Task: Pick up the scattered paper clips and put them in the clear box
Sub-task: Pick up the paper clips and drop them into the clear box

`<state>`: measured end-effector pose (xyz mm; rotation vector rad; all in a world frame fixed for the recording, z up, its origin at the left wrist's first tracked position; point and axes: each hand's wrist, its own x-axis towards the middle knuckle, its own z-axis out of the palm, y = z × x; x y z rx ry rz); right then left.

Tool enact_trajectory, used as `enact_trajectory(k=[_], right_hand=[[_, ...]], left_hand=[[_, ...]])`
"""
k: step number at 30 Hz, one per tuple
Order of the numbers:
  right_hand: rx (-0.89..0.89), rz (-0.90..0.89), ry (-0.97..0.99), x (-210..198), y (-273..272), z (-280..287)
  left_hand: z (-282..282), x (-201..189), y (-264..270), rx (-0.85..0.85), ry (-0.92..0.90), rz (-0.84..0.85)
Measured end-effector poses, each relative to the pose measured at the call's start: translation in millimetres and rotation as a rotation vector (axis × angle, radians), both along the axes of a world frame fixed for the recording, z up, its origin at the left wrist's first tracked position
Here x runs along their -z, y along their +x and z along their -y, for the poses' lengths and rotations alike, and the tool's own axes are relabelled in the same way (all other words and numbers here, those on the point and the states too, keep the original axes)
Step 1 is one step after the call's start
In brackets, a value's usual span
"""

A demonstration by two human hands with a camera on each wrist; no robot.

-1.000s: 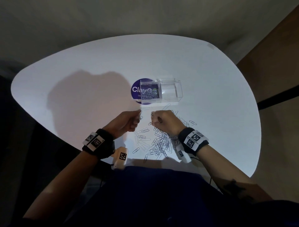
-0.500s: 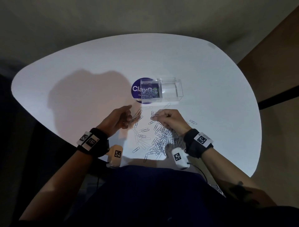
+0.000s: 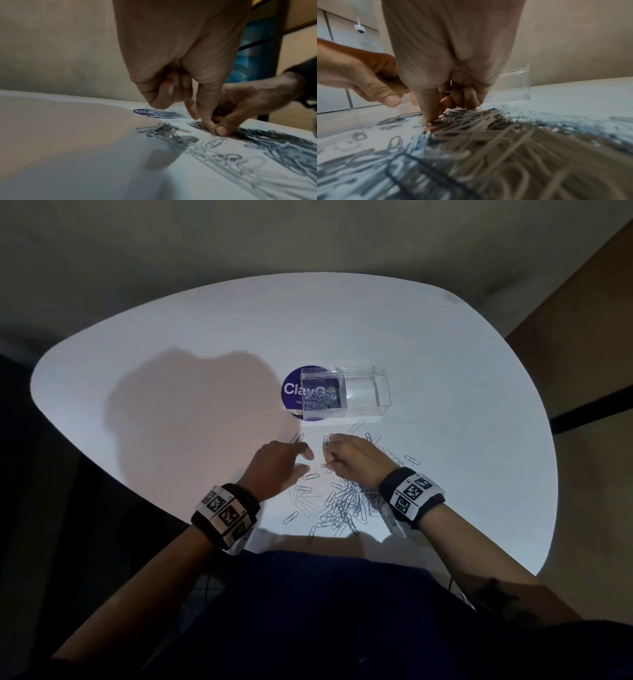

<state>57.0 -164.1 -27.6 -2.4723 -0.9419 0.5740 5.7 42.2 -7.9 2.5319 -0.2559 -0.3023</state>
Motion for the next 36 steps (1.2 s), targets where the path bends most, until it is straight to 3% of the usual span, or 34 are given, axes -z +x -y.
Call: enact_trajectory(k=[4, 9, 15, 18, 21, 25, 31, 36], right_hand=[[0.126, -0.094, 0.150, -3, -1, 1], [0.510, -0.561, 0.581, -10, 2, 11], [0.738, -0.971, 0.813, -16, -2, 20], [0.797, -1.087, 0.869, -17, -6, 21], [0.673, -0.823, 0.698, -15, -14, 25], [0.438, -0.329, 0.379, 0, -20, 25], [0.160, 0.009, 0.006, 5, -23, 18], [0.152, 0.062, -0.019, 2, -22, 10]], left_hand=[[7, -1, -6, 0.155, -0.021, 0.020], [17, 11, -8, 0.240, 0.147, 0.050], [19, 9, 0, 0.176, 0.084, -0.035], [13, 3, 7, 0.014, -0.175, -0.146], [0, -5, 12, -0.172, -0.593, -0.406], [-11, -9, 15, -0.315, -0.880, -0.555], [-12, -10, 10, -0.419, -0.963, -0.590], [-12, -9, 9, -0.461, -0.980, -0.649]])
